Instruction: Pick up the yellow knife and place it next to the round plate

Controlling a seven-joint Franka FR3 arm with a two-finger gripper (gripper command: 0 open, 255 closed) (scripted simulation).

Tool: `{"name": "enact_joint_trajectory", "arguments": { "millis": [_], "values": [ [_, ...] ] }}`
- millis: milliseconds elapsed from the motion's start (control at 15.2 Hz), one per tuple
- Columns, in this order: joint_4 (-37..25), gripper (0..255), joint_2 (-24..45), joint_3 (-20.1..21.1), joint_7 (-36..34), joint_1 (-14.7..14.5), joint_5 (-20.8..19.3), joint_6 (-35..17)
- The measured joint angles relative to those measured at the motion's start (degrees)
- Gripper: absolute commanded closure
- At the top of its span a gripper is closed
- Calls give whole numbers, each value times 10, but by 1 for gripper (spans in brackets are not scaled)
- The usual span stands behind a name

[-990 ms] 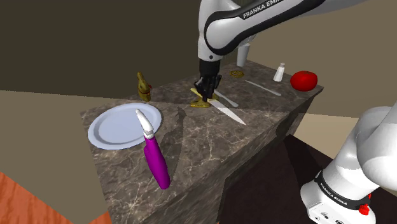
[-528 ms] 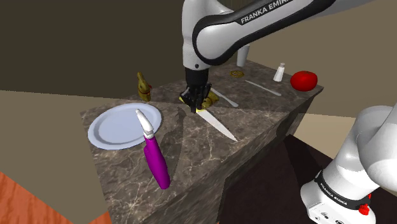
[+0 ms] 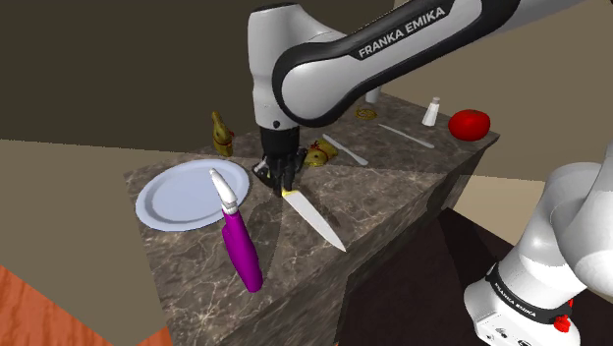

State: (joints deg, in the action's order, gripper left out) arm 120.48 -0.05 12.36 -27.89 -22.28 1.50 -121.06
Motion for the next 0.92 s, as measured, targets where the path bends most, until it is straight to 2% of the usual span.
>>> {"name": "enact_joint_trajectory", "arguments": {
  "millis": [726, 924],
  "values": [
    [44, 255, 40, 2, -8, -3, -9, -83],
    [48, 255, 46, 2, -9, -3, -11, -92]
  ]
}}
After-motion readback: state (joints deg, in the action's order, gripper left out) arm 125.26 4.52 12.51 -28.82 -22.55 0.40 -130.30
